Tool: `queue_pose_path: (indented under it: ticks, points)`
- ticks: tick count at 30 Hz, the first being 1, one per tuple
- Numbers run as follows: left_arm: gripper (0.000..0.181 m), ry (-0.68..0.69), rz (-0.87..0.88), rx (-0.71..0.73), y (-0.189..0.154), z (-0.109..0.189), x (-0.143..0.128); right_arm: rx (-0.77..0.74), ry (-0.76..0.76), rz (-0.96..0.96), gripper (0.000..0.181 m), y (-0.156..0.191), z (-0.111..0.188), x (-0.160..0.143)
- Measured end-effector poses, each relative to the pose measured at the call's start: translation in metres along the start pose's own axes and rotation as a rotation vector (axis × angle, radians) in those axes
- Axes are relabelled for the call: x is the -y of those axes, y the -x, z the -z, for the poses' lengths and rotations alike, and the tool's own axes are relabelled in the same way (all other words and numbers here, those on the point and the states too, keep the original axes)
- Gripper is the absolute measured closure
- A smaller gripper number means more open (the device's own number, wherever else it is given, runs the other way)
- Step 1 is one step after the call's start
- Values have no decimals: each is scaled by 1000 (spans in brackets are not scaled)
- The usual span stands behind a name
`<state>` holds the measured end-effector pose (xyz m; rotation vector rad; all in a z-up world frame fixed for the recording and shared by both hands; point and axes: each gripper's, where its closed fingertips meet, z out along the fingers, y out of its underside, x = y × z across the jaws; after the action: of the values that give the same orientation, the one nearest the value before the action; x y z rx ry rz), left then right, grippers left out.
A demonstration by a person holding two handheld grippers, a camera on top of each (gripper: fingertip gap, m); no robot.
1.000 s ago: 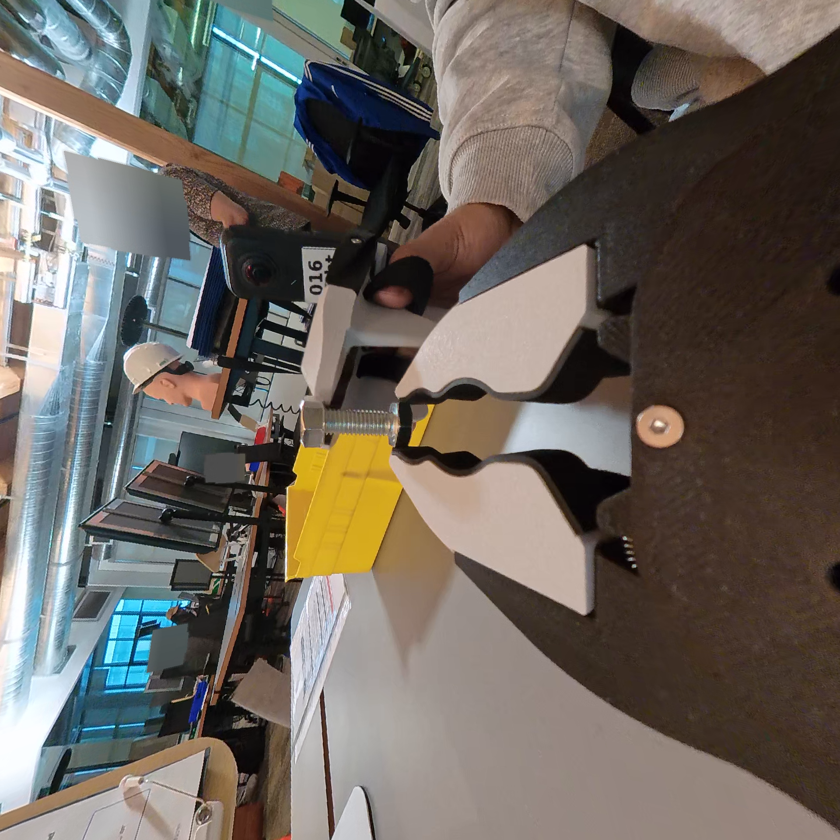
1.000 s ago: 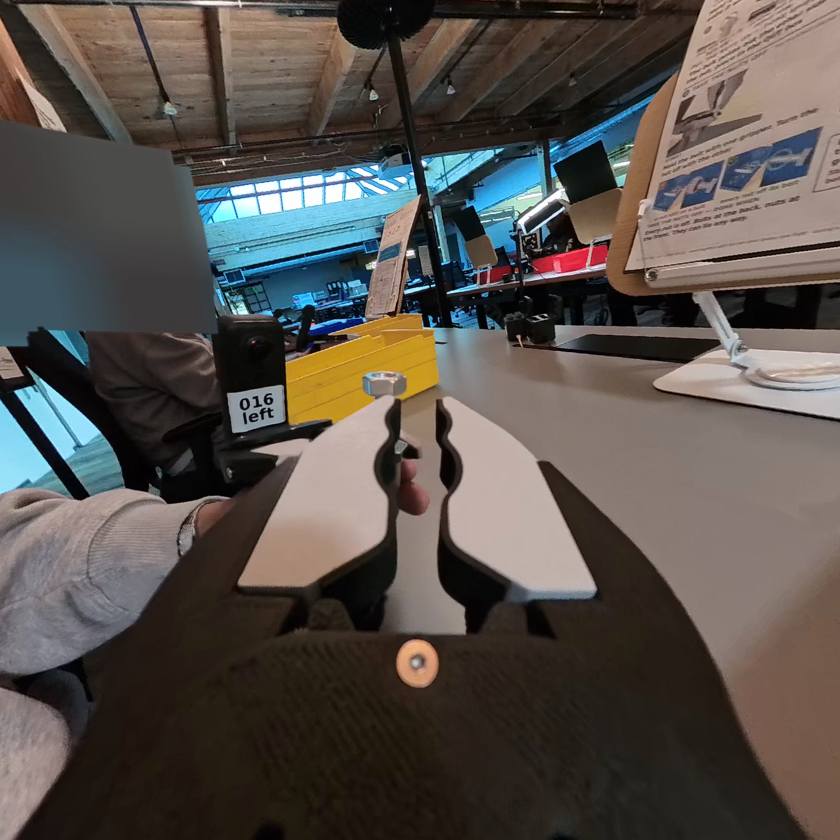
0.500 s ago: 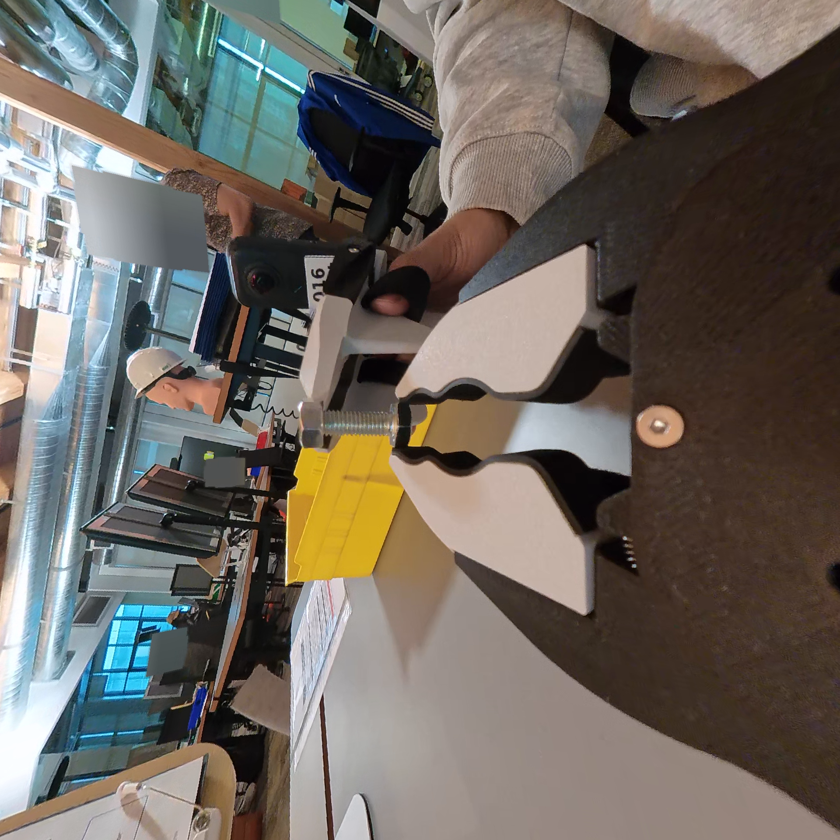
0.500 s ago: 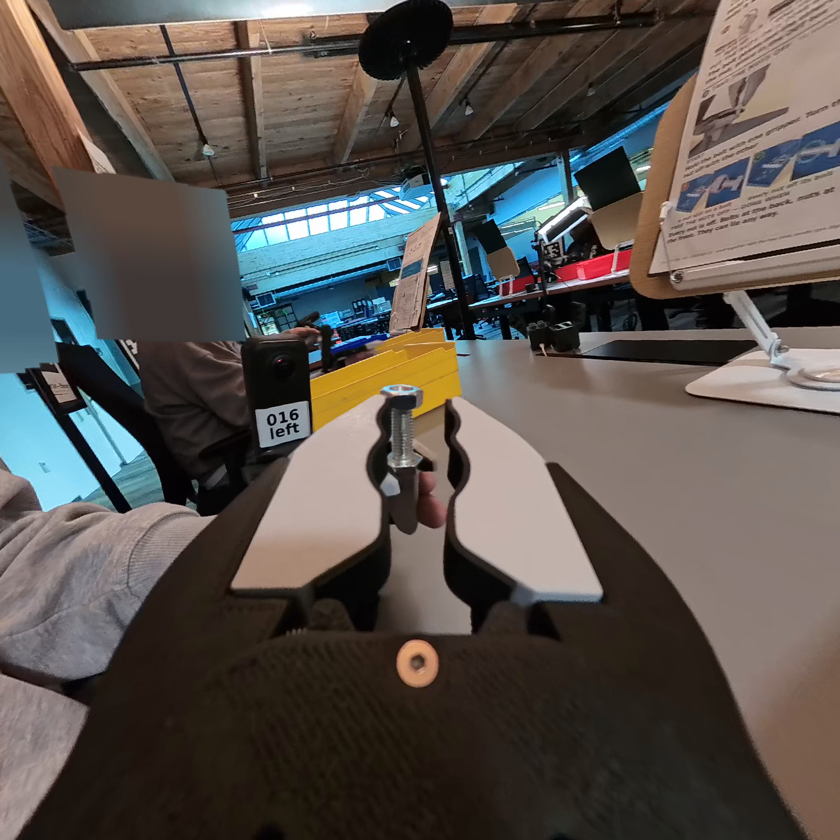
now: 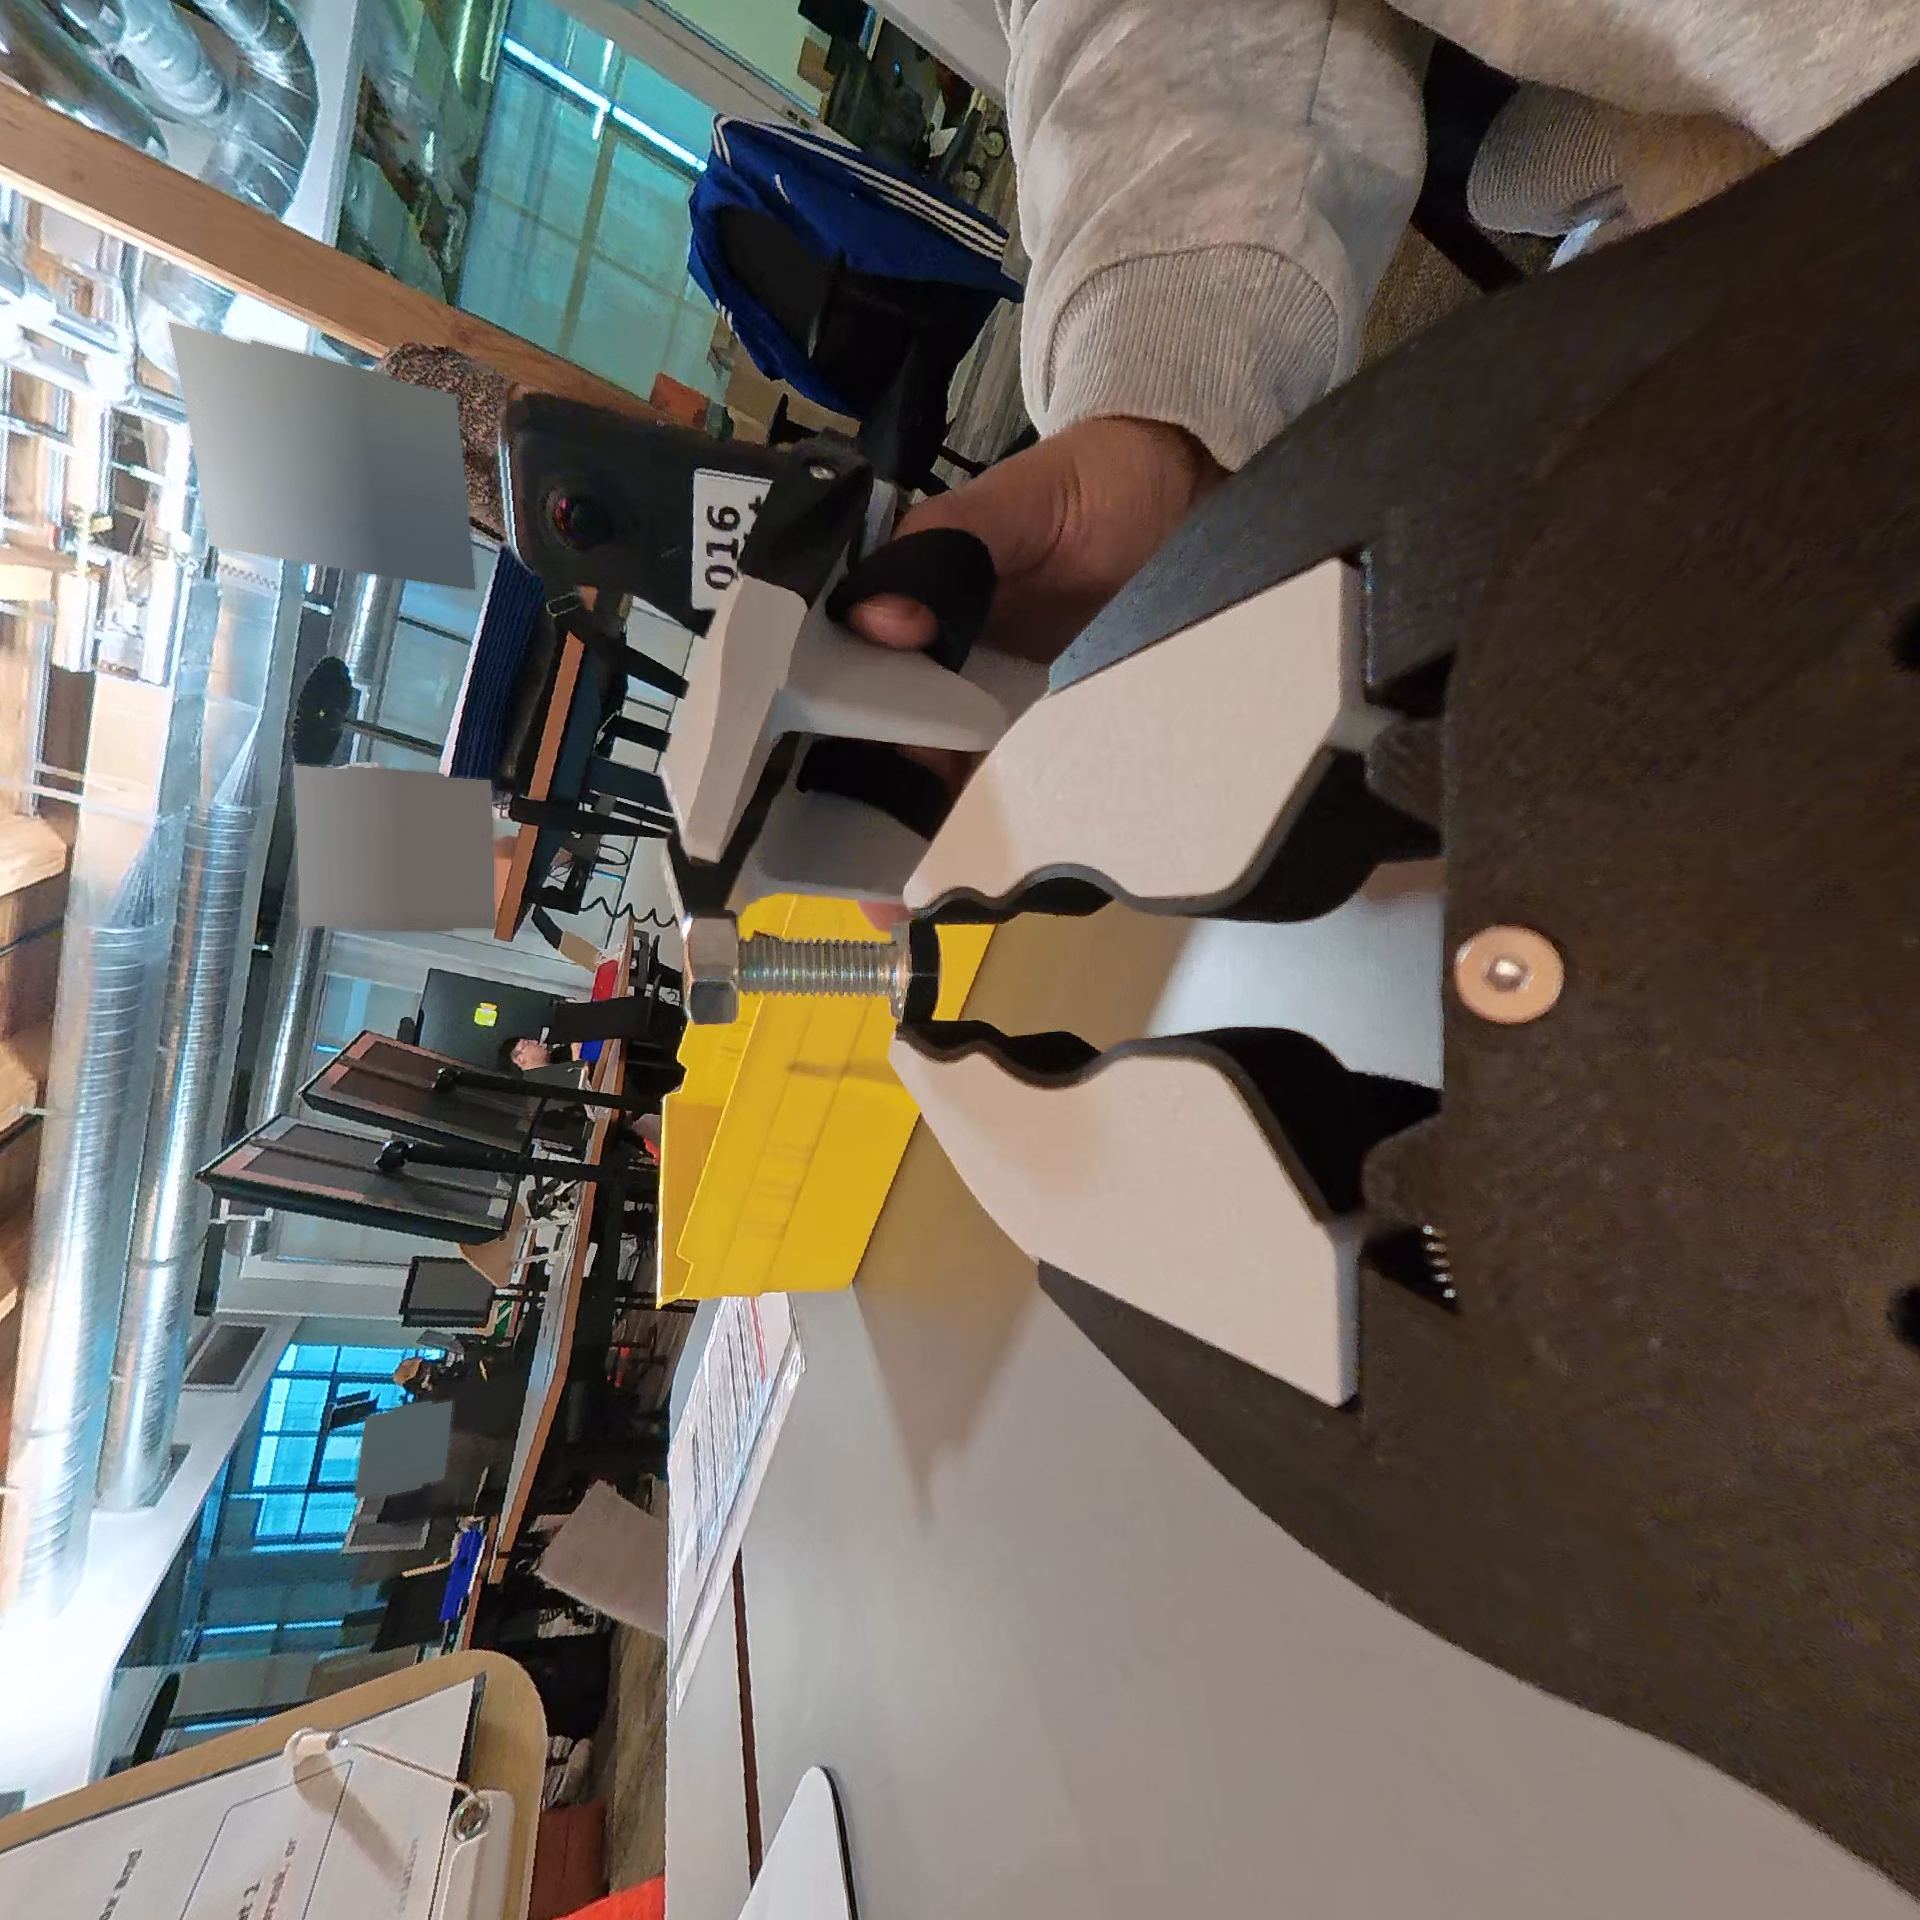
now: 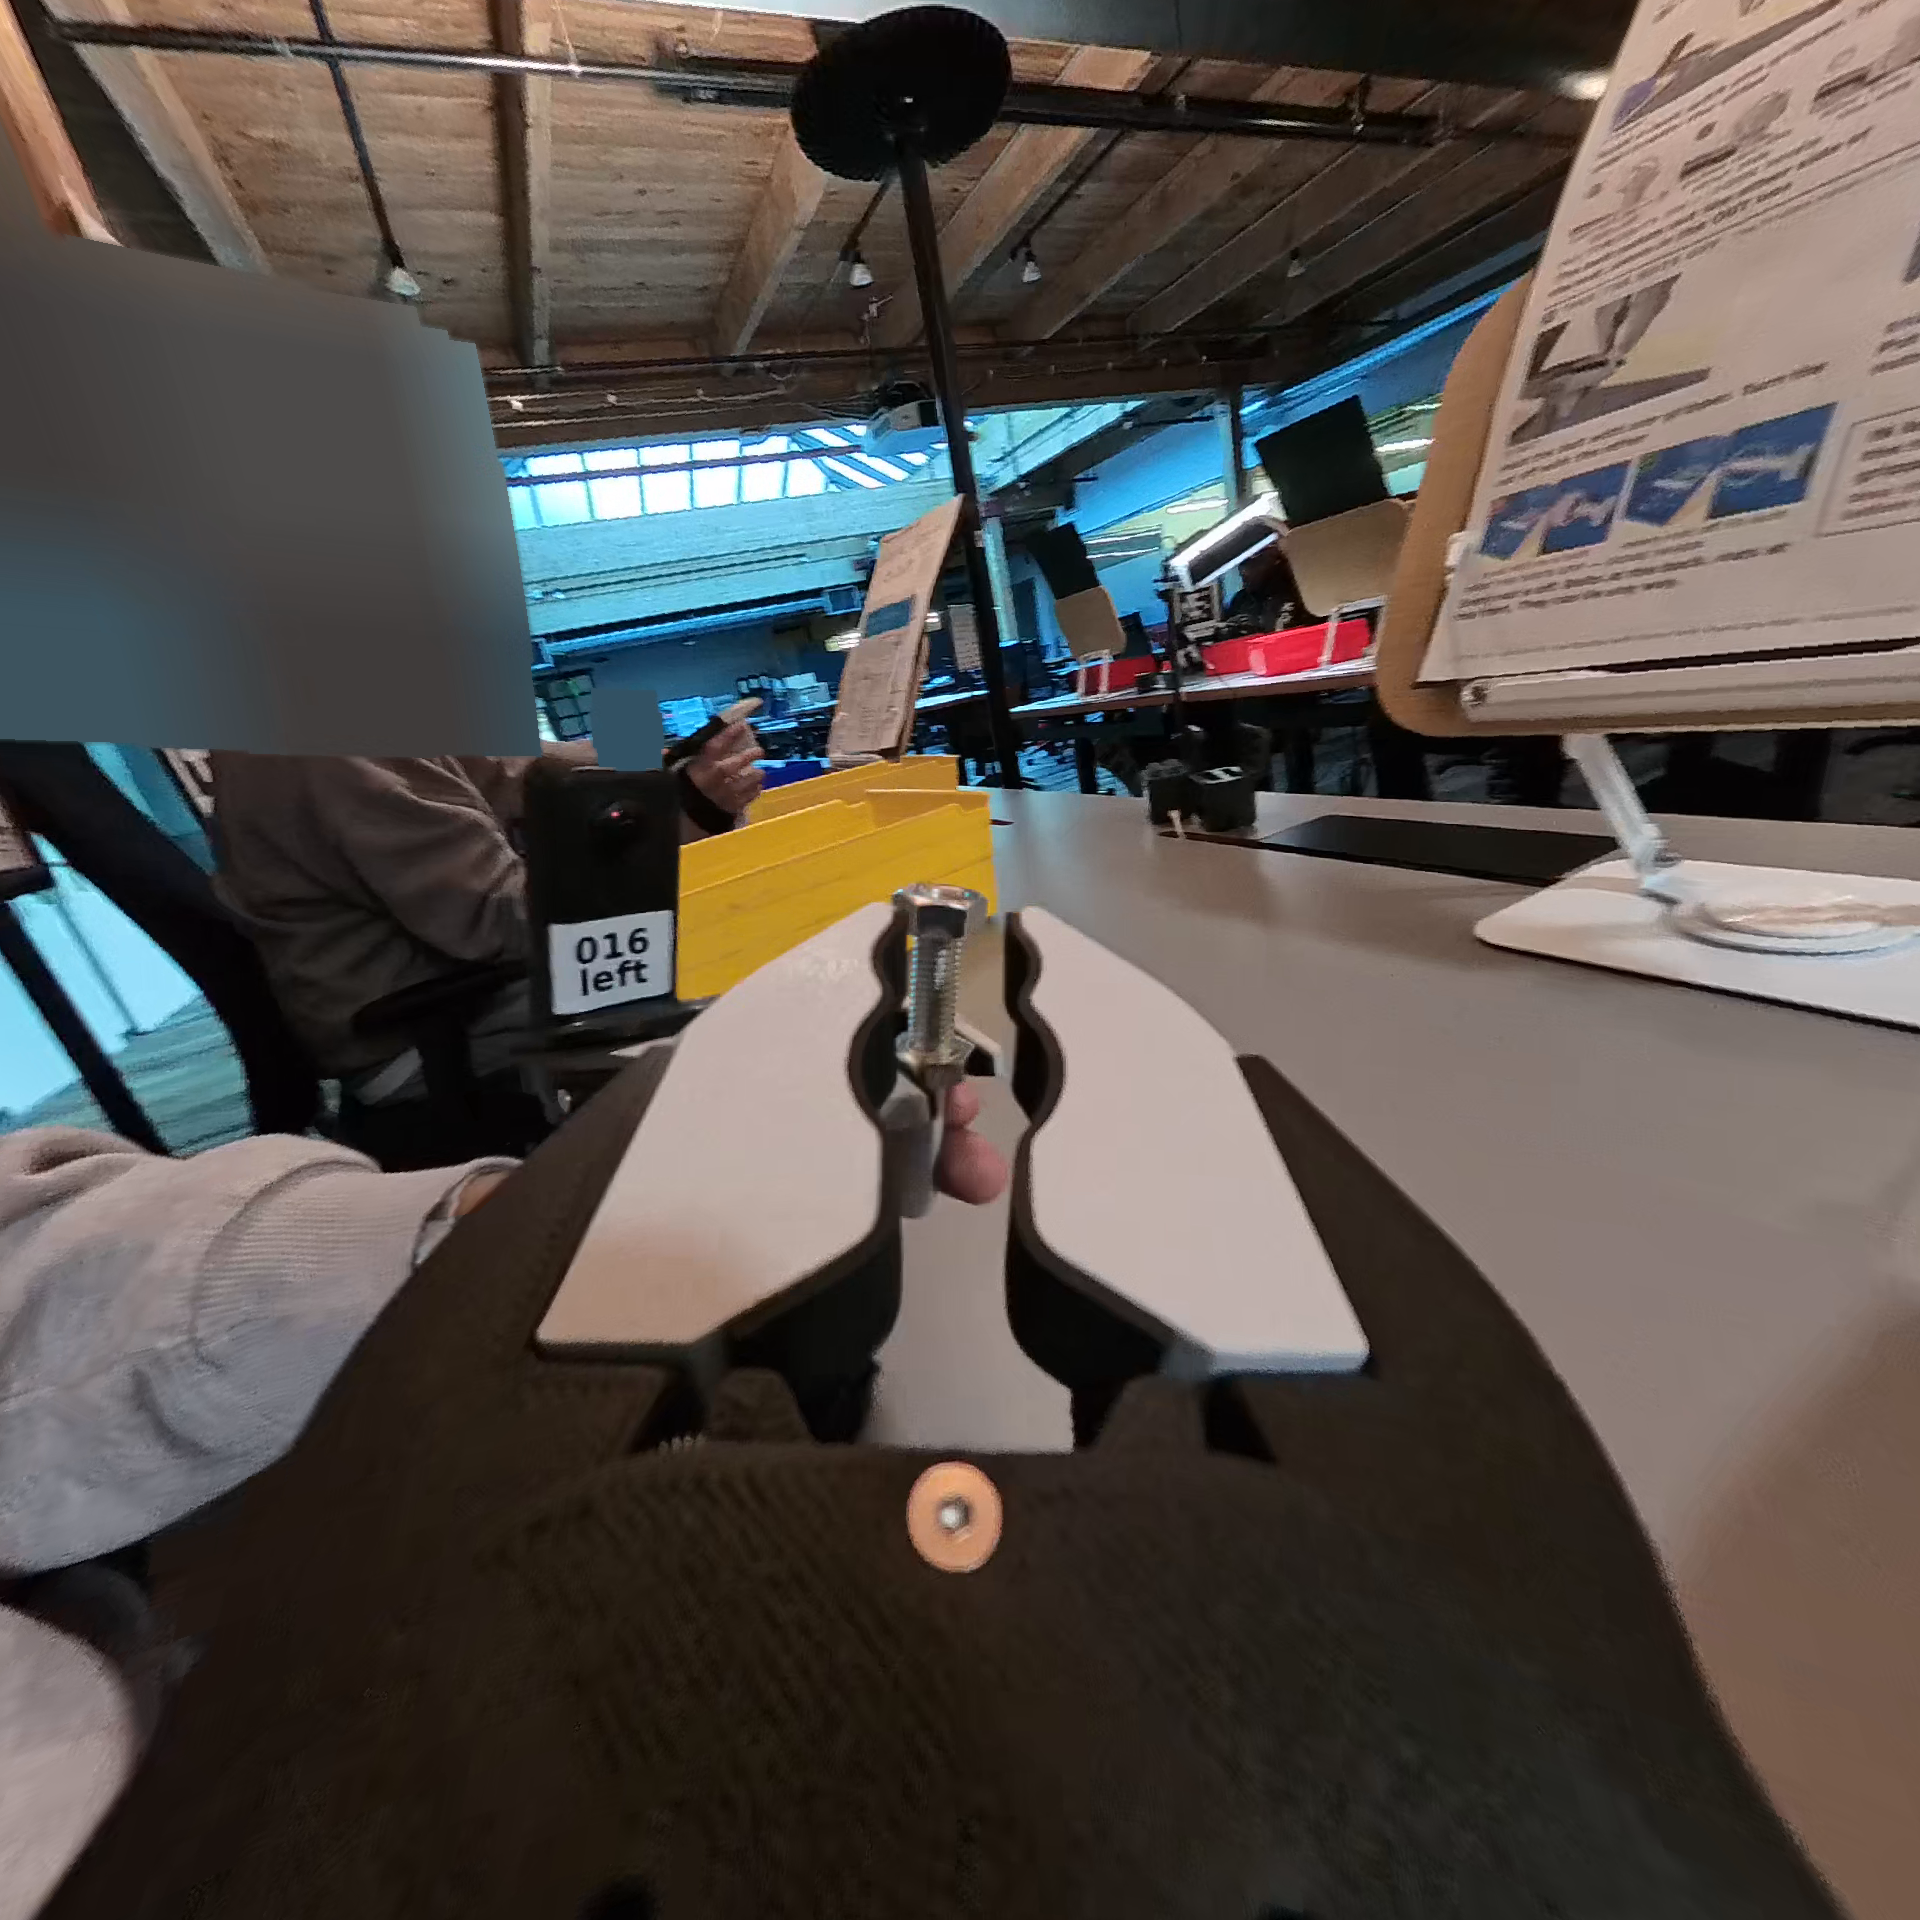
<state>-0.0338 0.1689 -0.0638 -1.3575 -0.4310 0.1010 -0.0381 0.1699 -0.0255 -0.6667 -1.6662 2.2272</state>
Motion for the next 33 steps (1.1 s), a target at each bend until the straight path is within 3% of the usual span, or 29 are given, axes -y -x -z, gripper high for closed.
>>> queue_pose_path:
  ticks: [4,16,33]
  points:
    - [164,1,-2,2,0,0,0,15,18,26,169,6,-2,-2]
    - [163,24,-39,2,-3,-2,-4,18,16,84,149,13,-8,-7]
    - [163,47,-52,-20,-10,-6,-10,37,36,85,146,15,-10,-10]
